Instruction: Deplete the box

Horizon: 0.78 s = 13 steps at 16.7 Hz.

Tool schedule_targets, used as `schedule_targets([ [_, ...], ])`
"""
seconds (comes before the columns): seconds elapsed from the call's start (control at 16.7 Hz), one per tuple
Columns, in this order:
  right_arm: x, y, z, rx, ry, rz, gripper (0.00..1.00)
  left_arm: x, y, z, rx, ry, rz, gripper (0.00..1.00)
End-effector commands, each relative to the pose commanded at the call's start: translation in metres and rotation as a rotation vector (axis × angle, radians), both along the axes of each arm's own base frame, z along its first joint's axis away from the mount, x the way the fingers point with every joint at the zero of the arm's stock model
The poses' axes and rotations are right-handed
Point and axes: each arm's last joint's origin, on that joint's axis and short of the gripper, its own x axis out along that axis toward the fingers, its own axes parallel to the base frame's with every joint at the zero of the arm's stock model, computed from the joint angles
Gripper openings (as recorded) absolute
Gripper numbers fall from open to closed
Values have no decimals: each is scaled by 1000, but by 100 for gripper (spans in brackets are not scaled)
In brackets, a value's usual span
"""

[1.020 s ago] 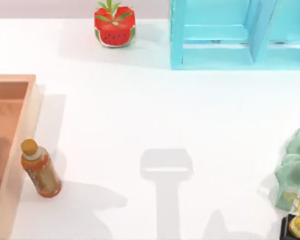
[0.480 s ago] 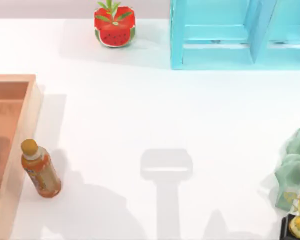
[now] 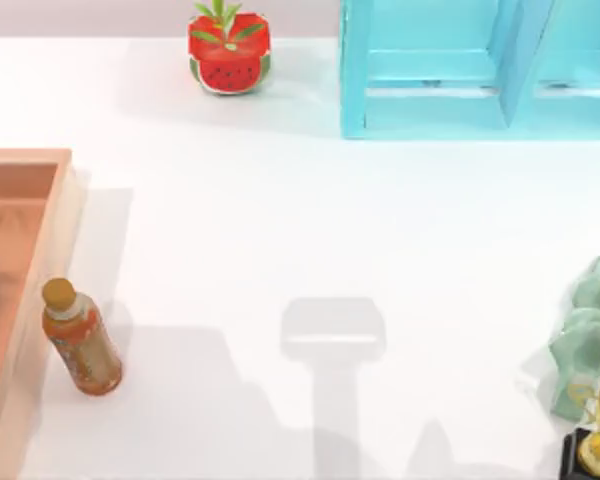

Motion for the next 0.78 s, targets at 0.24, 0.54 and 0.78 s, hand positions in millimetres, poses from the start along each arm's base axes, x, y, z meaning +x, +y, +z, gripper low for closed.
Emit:
schedule_targets([
  [0.24, 0, 0, 0, 0, 0, 0, 100, 1, 0, -1, 1, 2, -1, 0],
  [0.54, 0, 0, 0, 0, 0, 0, 100, 32, -24, -4, 3, -12, -13, 0],
  [0.78, 0, 0, 0, 0, 0, 0, 100, 85, -95, -13, -1, -55, -23, 0],
])
